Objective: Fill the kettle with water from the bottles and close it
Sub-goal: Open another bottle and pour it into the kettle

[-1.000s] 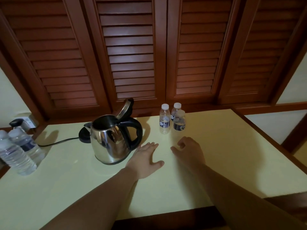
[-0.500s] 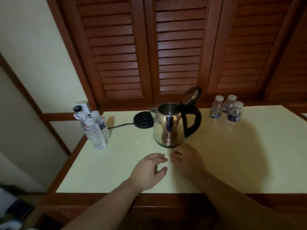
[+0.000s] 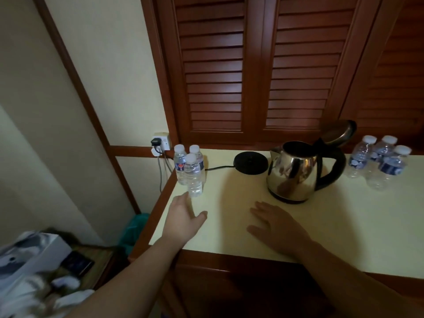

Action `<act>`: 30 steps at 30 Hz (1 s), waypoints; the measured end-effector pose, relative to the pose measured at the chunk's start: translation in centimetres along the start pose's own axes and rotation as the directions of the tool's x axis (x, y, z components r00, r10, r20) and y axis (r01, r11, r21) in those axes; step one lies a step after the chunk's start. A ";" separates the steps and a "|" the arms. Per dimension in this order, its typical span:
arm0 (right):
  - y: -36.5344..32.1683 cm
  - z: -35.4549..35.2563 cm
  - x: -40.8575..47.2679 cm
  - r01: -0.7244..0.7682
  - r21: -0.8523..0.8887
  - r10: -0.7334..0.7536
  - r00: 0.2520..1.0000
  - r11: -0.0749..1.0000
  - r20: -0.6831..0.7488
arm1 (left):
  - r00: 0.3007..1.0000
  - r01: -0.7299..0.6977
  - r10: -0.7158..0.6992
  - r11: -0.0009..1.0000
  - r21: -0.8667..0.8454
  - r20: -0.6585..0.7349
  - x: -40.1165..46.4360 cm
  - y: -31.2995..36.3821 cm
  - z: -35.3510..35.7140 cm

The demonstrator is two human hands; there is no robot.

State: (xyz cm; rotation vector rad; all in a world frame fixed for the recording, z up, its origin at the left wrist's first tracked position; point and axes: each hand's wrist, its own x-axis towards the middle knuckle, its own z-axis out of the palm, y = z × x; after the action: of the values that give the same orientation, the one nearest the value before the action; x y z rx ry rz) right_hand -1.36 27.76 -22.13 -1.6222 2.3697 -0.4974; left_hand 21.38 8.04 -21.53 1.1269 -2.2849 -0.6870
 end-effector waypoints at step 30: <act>0.0 -7.2 -0.1 -0.016 0.217 0.068 0.970 0.976 -0.234 | 0.987 -0.052 0.090 0.964 -0.260 0.136 1.9 8.3 7.0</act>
State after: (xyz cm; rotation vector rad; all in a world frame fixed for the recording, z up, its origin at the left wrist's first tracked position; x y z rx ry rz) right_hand -3.99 28.90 -15.52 -1.4858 2.4090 -0.9547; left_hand 11.26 12.42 -21.19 0.8946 -2.2631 -1.0329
